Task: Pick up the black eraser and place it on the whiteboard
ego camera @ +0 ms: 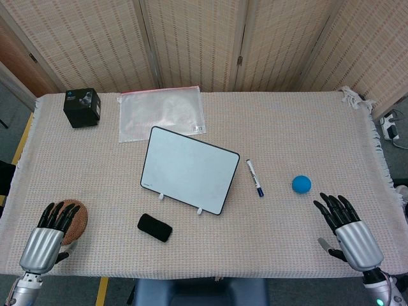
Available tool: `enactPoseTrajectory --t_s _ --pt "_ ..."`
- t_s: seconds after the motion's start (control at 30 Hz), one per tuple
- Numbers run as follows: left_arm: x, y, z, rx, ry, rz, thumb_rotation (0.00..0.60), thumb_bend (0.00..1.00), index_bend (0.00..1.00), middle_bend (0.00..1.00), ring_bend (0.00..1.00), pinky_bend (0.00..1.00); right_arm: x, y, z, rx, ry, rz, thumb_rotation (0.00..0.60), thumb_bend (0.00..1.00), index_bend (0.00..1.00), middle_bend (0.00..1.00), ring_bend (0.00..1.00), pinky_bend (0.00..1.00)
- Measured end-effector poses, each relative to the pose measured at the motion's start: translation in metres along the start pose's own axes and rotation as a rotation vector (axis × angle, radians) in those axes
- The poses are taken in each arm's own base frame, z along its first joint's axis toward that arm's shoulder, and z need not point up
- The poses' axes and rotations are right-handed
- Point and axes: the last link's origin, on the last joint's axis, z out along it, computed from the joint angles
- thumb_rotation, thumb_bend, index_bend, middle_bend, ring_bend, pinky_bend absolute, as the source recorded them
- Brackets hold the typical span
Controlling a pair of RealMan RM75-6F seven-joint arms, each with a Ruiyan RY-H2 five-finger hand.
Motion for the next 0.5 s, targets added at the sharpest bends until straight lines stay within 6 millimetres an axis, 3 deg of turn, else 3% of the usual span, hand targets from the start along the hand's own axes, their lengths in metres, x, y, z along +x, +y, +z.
enactPoseTrajectory --t_s 0.2,0.27,0.37,0.43,0.5 --pt "-0.002 0.006 -0.001 -0.04 -0.021 -0.001 0.6 0.32 0.1 0.13 0.04 0.0 0.0 0.0 0.0 -0.004 -0.001 -0.004 0.6 0.29 0.0 0.0 0.0 0.04" --pt "-0.004 0.01 -0.002 -0.069 -0.039 0.002 0.6 0.32 0.1 0.13 0.05 0.05 0.0 0.0 -0.001 -0.009 0.0 -0.006 0.6 0.29 0.0 0.0 0.0 0.04" --pt "-0.004 0.017 -0.002 -0.101 -0.075 0.018 0.6 0.32 0.08 0.25 0.17 0.24 -0.001 -0.001 -0.001 -0.013 0.004 -0.005 0.6 0.29 0.0 0.0 0.0 0.04" --pt "-0.002 0.022 -0.001 -0.127 -0.107 0.027 0.6 0.32 0.08 0.43 0.36 0.46 -0.001 -0.001 -0.001 -0.013 0.005 -0.008 0.6 0.29 0.0 0.0 0.0 0.04" --pt "0.001 0.031 0.003 -0.166 -0.153 0.04 0.6 0.32 0.08 0.58 0.5 0.6 -0.003 -0.002 0.0 -0.014 0.006 -0.014 0.6 0.29 0.0 0.0 0.0 0.04"
